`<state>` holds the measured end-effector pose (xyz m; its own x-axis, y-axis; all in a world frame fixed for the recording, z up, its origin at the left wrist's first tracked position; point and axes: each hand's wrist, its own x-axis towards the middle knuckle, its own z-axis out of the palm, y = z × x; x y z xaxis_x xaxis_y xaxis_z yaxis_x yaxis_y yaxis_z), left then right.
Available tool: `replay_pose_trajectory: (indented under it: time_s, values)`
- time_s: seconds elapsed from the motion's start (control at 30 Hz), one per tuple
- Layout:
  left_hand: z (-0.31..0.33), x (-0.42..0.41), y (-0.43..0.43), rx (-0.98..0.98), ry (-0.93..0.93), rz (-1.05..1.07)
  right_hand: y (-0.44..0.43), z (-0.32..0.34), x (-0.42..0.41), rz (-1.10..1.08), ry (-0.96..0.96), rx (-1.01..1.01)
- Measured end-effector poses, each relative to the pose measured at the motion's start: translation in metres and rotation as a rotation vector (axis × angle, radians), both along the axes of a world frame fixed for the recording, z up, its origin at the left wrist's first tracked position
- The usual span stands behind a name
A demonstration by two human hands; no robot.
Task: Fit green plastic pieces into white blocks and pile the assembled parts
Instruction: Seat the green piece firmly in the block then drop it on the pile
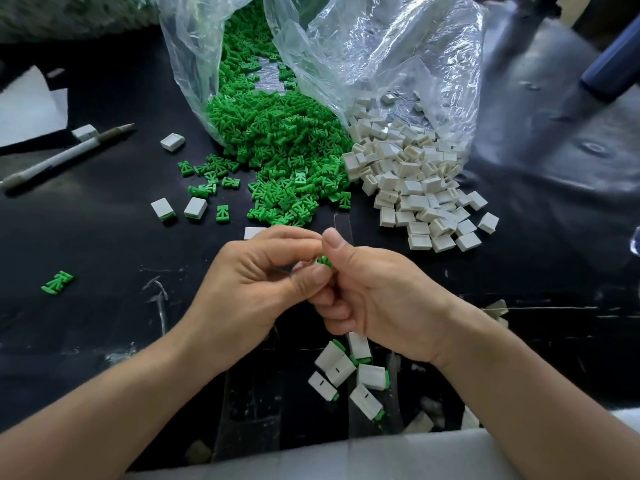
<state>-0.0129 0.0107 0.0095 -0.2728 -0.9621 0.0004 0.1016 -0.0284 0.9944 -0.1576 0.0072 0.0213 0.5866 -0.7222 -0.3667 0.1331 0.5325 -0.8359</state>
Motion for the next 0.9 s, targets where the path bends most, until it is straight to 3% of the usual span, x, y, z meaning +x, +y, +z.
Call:
replay_pose_trajectory:
  time_s: [0.63, 0.9]
  values:
    - [0.0010, 0.0010, 0.0016, -0.109, 0.012, -0.001, 0.0051, 0.0042, 0.0062, -0.060, 0.007, -0.074]
    - [0.0010, 0.0025, 0.0002, -0.102, 0.043, -0.018, 0.0009, 0.0012, 0.0016, 0.037, 0.034, -0.031]
